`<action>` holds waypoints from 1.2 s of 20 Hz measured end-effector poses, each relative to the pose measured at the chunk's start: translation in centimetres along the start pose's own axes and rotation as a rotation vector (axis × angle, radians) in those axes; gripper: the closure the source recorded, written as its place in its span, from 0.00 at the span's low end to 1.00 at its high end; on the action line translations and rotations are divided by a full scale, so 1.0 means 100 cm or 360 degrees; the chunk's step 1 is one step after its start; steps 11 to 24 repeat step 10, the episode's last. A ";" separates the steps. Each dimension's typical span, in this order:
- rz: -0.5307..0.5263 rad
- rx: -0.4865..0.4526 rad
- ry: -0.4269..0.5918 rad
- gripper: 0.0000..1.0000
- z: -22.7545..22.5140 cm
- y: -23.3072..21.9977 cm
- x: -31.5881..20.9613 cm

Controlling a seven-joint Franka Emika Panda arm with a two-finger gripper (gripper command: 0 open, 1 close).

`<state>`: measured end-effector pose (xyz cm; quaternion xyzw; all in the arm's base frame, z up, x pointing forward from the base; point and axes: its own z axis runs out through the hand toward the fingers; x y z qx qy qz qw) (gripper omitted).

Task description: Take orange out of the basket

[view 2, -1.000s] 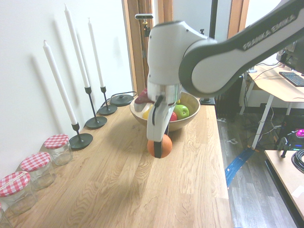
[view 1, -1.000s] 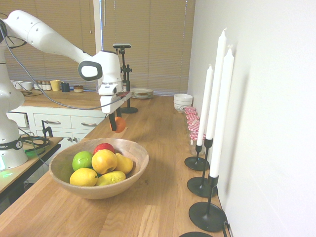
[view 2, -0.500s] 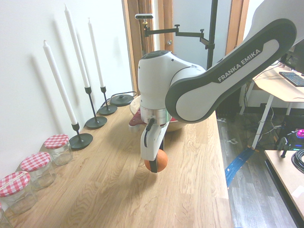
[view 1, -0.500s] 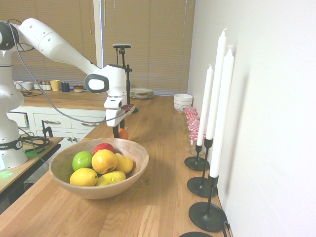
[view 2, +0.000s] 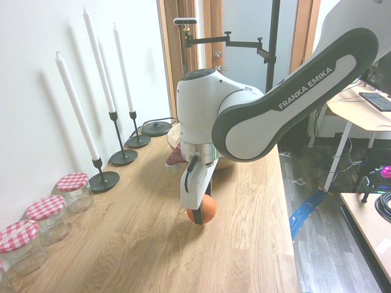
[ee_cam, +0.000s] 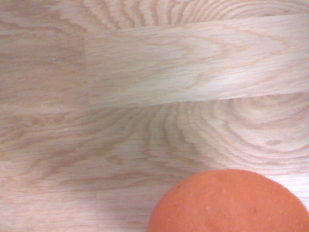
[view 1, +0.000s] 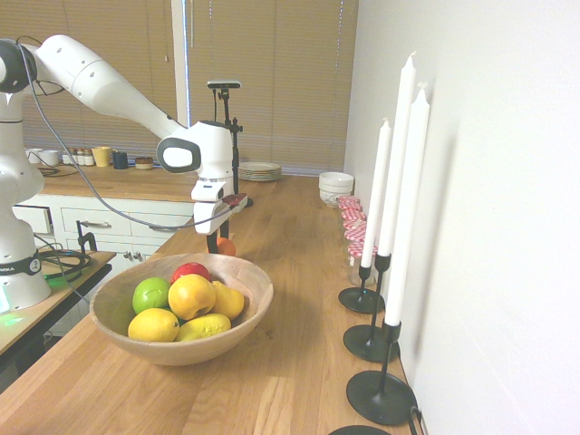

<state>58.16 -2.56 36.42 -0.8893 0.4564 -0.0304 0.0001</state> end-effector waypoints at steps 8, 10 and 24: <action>0.0003 0.0003 -0.0002 0.00 0.000 0.000 0.000; 0.0003 0.0006 -0.0003 0.00 -0.001 -0.001 -0.001; 0.0003 0.0006 -0.0003 0.00 -0.001 -0.001 -0.001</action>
